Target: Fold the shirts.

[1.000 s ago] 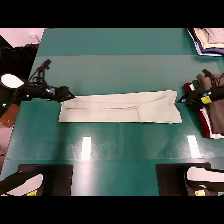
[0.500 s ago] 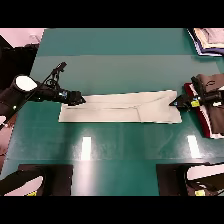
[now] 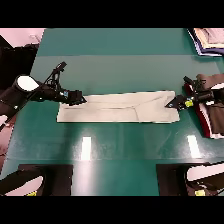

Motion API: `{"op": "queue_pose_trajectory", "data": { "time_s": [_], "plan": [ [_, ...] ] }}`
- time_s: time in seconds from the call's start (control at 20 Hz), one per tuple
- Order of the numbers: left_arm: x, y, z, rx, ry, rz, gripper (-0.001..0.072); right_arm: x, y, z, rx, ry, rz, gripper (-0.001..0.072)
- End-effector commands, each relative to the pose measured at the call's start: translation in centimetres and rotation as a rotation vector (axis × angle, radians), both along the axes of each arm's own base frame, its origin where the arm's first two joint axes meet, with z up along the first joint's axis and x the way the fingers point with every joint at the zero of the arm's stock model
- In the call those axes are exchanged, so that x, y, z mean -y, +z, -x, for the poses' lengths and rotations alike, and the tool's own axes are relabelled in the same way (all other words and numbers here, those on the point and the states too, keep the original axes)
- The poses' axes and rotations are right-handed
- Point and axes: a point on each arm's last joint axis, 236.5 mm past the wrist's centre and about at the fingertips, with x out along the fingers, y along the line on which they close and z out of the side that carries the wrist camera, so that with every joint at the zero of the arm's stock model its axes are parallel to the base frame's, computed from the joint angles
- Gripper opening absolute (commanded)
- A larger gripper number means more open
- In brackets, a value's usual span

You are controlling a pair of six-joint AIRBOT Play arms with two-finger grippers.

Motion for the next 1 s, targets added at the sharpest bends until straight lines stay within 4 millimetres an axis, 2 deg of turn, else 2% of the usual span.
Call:
{"op": "queue_pose_trajectory", "data": {
  "time_s": [0.0,0.2,0.35,0.5,0.6,0.7,0.85,0.95],
  "plan": [
    [1.5,-1.4,-0.2,-0.049,-0.017,0.003,0.0019,-0.9,3.9,-0.6,0.051,0.004,-0.039,0.0014],
    [7.9,-2.8,-1.8,-0.044,-0.152,-0.005,0.0019,-2.8,12.1,-2.6,0.167,0.023,0.006,0.0014],
    [13.1,-4.3,-3.5,-0.04,-0.242,-0.004,0.0019,-6.3,18.4,-3.3,0.246,0.049,0.032,0.0014],
    [17.5,-6.6,-4.3,-0.044,-0.311,-0.005,0.0019,-10.5,23.7,-3.5,0.339,0.102,0.036,0.0014],
    [19.2,-7.9,-5.1,-0.044,-0.319,-0.003,0.0019,-13.4,25.9,-3.2,0.396,0.162,0.03,0.0014],
    [20.1,-8.5,-6.5,-0.041,-0.288,0.009,0.0019,-15.9,27.2,-2.8,0.415,0.22,0.02,0.0014],
    [20.2,-8.5,-7.7,-0.02,-0.252,0.015,0.002,-19.3,27.7,-2.5,0.426,0.313,0.006,0.0014],
    [19.4,-8.2,-8.1,-0.026,-0.244,0.015,0.002,-21.1,27.6,-2.5,0.421,0.357,-0.002,0.0014]
  ]
}}
